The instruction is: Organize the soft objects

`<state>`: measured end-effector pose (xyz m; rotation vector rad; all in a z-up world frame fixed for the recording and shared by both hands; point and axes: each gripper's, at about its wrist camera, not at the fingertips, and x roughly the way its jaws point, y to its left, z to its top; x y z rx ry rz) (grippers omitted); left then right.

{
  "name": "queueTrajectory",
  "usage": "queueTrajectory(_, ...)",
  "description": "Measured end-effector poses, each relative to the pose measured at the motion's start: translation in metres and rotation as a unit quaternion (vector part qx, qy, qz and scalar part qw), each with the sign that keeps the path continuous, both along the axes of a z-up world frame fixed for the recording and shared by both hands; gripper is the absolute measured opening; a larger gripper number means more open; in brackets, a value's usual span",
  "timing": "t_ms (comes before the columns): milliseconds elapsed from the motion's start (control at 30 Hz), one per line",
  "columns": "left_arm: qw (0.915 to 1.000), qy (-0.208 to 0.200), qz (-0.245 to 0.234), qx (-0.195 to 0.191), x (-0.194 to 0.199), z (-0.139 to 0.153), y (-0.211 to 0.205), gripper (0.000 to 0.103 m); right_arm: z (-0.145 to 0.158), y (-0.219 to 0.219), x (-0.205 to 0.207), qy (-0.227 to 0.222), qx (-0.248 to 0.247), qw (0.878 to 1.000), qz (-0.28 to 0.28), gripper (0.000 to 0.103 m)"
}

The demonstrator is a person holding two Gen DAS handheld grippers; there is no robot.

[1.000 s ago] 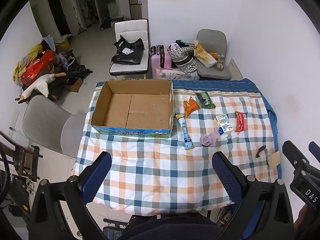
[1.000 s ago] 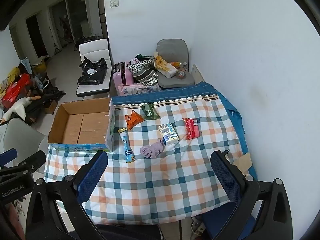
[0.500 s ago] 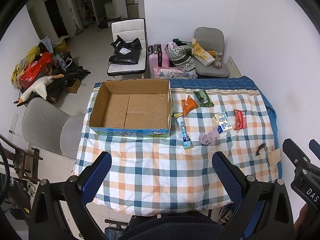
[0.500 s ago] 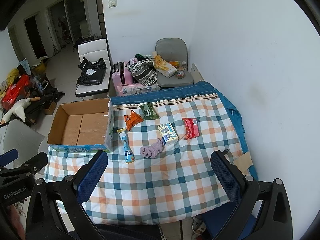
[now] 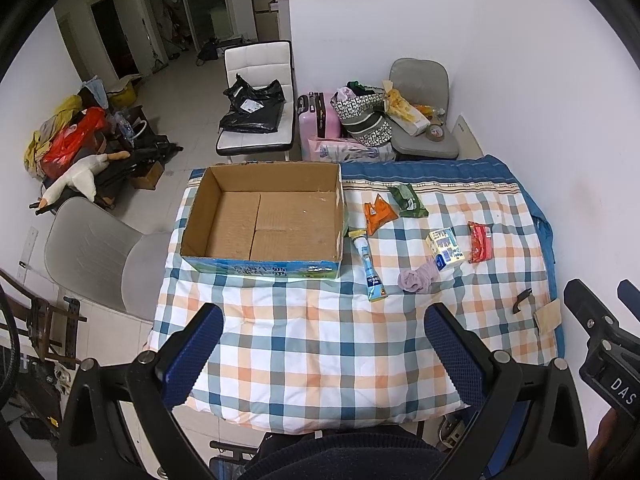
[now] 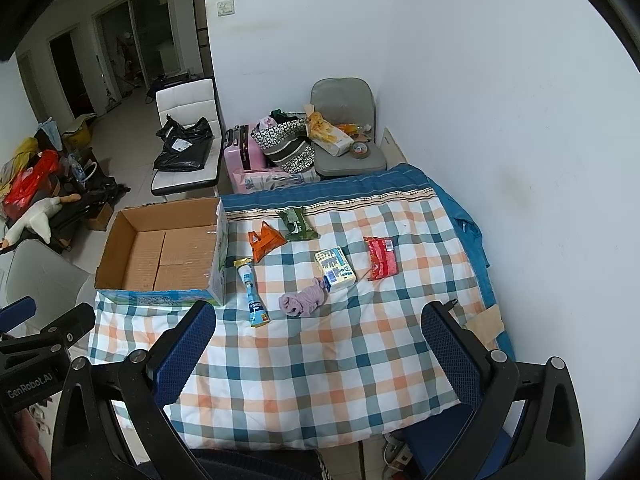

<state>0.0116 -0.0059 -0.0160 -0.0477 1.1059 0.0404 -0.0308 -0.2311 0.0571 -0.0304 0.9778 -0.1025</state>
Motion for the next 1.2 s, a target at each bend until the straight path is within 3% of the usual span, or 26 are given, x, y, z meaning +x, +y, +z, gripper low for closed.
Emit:
queueTrajectory(300,1.0000,-0.002,0.001,0.001,0.005,0.001,0.003,0.103,0.001,0.000,0.000,-0.001,0.000,1.000,0.000,0.103)
queueTrajectory(500,0.9999,-0.014,0.006,0.001,0.010,0.017,0.009,0.103,0.002,-0.002,0.002,-0.006,-0.002,1.000,0.001,0.103)
queueTrajectory(1200,0.9997,-0.024,0.007,0.005,0.000,0.020,0.009,0.103,0.006,-0.002,0.007,-0.008,-0.001,1.000,0.000,0.103)
